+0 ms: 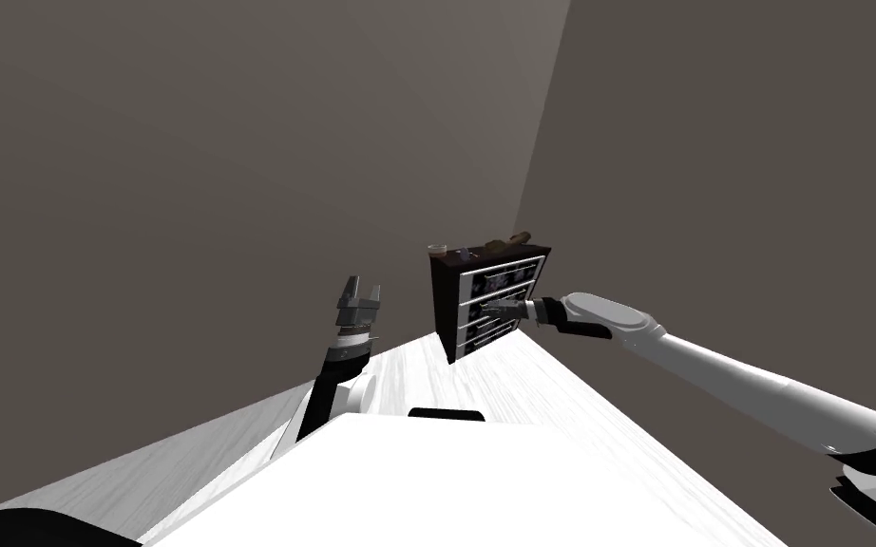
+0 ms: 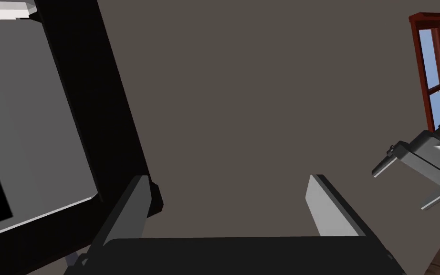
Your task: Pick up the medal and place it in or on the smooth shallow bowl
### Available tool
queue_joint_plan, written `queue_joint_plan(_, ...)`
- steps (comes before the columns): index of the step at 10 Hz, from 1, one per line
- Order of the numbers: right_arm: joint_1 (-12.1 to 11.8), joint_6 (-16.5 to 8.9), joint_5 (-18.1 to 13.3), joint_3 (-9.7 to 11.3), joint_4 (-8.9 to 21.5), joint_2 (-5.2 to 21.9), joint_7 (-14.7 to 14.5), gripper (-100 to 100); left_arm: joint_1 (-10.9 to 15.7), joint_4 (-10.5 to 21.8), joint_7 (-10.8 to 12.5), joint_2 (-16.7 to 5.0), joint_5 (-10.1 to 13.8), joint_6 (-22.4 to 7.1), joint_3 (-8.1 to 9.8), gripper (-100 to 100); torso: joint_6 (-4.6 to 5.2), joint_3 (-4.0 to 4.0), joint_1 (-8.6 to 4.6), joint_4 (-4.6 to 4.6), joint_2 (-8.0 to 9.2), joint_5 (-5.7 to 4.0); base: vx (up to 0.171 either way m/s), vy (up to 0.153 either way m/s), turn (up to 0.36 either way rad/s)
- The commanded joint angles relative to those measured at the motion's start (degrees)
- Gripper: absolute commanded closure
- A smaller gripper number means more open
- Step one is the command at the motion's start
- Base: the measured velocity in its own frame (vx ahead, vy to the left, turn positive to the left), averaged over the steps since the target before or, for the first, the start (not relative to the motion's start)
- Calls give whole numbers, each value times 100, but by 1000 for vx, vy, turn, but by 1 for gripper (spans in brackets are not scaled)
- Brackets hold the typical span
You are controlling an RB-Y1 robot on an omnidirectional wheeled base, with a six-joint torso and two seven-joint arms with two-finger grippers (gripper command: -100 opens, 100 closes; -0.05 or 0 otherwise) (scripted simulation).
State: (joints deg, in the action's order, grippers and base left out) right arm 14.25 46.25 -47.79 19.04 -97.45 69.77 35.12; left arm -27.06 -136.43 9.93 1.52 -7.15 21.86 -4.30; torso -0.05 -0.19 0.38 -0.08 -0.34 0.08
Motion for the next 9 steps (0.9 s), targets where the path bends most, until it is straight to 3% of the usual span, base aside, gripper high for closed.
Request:
queue_joint_plan(1,212,69,-147,33,105,286,207,-100,0,0,0,0,0,0,0,0,0,0,0,0,0,0,85,90,-154)
queue_joint_plan(5,755,255,-469,117,392,983,744,-100,-1,0,0,0,0,0,0,0,1,-11,19,-4,-20,4,135,129,-152)
queue_joint_plan(6,813,255,-469,117,392,1088,744,-100,-1,0,0,0,0,0,0,0,0,-21,31,-8,-38,7,150,140,-72)
queue_joint_plan(8,1168,365,-623,146,539,1489,1078,-100,-1,0,0,0,0,0,0,0,-1,-22,23,-9,-38,6,186,157,-124)
queue_joint_plan(9,1169,365,-623,146,539,1517,1078,-100,-2,-1,0,0,0,0,0,0,-1,-31,34,-12,-53,8,162,138,-68)
